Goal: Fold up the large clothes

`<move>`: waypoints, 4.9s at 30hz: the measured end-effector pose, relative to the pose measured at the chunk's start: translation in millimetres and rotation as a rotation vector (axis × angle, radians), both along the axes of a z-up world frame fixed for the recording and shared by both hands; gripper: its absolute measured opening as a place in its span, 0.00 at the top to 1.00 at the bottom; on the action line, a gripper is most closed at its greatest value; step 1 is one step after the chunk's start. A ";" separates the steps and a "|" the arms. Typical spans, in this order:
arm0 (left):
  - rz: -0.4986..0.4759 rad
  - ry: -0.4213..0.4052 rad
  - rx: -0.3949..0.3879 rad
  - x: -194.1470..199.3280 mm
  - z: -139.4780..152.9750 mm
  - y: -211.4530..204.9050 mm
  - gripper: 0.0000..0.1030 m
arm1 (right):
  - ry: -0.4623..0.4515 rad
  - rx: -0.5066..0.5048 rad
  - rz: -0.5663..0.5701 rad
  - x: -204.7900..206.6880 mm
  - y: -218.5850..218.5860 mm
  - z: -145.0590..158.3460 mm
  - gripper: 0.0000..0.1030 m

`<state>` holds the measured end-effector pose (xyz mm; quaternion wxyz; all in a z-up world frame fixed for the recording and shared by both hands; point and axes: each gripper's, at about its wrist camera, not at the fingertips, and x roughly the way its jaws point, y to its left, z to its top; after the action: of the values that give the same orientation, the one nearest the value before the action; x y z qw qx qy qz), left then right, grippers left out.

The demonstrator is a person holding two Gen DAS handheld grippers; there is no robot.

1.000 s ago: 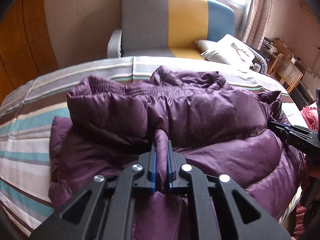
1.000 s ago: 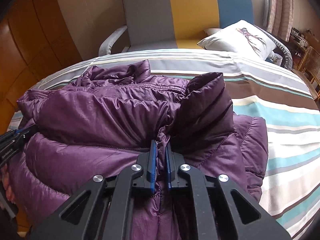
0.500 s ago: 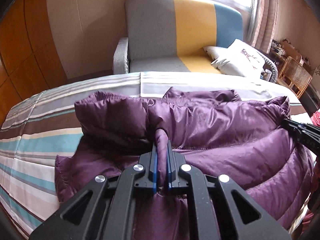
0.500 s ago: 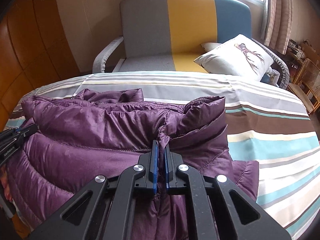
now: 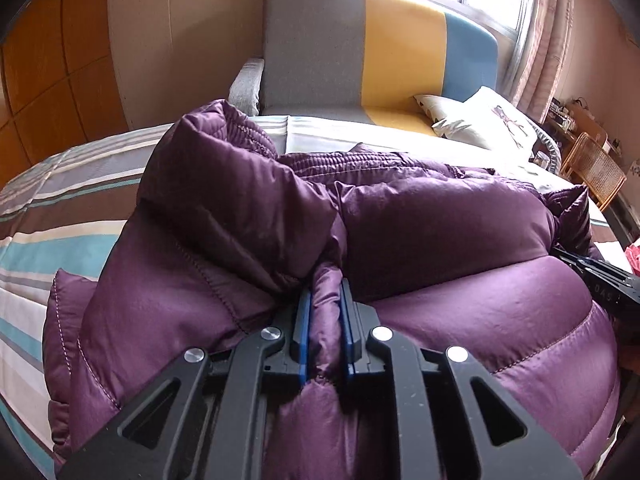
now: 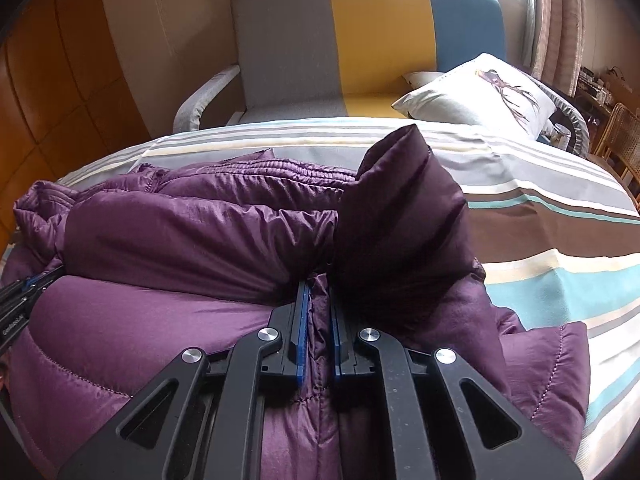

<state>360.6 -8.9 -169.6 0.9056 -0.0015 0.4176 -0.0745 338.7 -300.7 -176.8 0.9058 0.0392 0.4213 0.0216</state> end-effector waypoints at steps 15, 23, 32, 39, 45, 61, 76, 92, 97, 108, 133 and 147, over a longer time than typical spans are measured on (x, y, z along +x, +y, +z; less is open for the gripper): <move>0.083 -0.065 0.056 -21.0 51.1 -14.9 0.27 | -0.040 -0.026 -0.037 -23.1 7.0 30.8 0.58; 0.118 -0.047 0.235 22.6 42.1 -17.3 0.25 | -0.037 -0.079 -0.010 8.7 22.2 34.7 0.51; 0.147 0.008 0.124 42.6 4.4 7.6 0.18 | 0.010 -0.008 -0.039 31.1 11.4 1.1 0.51; 0.137 0.026 0.106 37.6 3.8 9.6 0.15 | 0.000 -0.042 -0.035 28.8 15.0 -1.0 0.50; 0.144 -0.027 0.041 -16.6 28.6 27.8 0.08 | -0.002 -0.005 -0.023 4.8 10.7 25.8 0.42; 0.355 -0.014 -0.132 -137.3 11.2 120.3 0.09 | -0.144 0.082 0.171 -143.2 65.4 66.5 0.77; 0.316 0.042 -0.248 -133.4 -10.6 116.5 0.14 | -0.069 0.042 0.161 -141.8 88.7 23.5 0.81; 0.336 0.055 -0.513 -116.2 -27.8 132.0 0.40 | -0.061 0.025 0.150 -139.7 95.8 4.5 0.81; 0.360 0.085 -0.640 -111.4 -33.6 137.3 0.53 | -0.058 0.024 0.148 -140.3 95.6 4.9 0.81; 0.265 -0.064 -0.570 -119.5 7.4 118.2 0.85 | -0.034 0.037 0.139 -137.8 92.4 3.9 0.81; -0.032 -0.400 -0.254 -182.7 140.2 68.9 0.86 | -0.034 0.162 0.324 -153.9 179.6 3.0 0.82; -0.057 -0.408 -0.147 -188.6 140.0 31.6 0.85 | -0.160 0.052 0.092 -201.0 54.5 61.3 0.82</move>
<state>172.0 22.7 -29.5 0.9663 -0.0406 0.2189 -0.1289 137.7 -246.1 -115.5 0.9334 0.0417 0.3481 0.0770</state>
